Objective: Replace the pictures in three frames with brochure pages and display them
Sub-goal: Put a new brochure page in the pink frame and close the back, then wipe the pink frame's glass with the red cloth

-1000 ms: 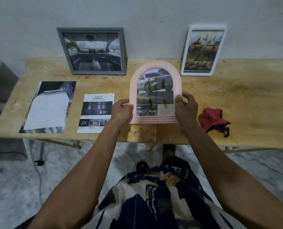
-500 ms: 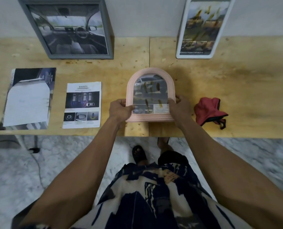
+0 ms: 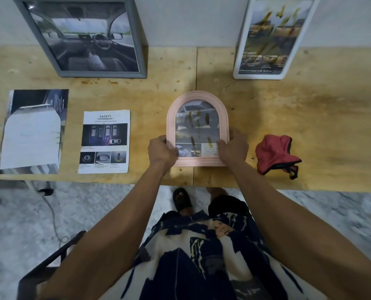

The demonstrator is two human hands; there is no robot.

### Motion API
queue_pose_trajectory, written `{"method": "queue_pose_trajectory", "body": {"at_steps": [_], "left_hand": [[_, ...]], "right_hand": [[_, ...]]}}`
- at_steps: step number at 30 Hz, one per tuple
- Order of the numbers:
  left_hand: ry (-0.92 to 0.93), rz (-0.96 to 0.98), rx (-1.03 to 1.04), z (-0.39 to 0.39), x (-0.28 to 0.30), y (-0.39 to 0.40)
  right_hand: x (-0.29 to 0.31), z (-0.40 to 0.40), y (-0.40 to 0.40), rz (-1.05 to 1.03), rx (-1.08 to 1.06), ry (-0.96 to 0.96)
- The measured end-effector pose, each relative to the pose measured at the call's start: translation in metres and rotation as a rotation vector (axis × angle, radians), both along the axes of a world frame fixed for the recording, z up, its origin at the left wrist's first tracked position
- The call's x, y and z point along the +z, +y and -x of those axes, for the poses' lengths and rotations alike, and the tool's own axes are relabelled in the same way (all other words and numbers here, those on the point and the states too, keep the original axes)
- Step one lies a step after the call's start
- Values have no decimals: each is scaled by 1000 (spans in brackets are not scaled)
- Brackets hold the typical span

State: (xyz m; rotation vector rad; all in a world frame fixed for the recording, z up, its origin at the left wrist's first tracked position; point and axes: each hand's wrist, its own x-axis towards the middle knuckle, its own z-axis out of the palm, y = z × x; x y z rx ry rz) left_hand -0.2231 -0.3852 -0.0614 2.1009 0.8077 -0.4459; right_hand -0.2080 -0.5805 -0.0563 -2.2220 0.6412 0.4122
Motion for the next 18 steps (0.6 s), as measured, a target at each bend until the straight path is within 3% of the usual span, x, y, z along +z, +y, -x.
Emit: {"method": "queue_pose_trajectory", "body": {"at_steps": [10,16,18], "left_hand": [[-52,-79,-64,8,-8,-10],[-46,-119,-108,11,-8,-11],[-49,-155,-141,12,-10,-10]], "right_hand": [[5,11,-11,114,98,20],[20,20,-53,516,76,-124],[20,24,-73,615,110,-29]]}}
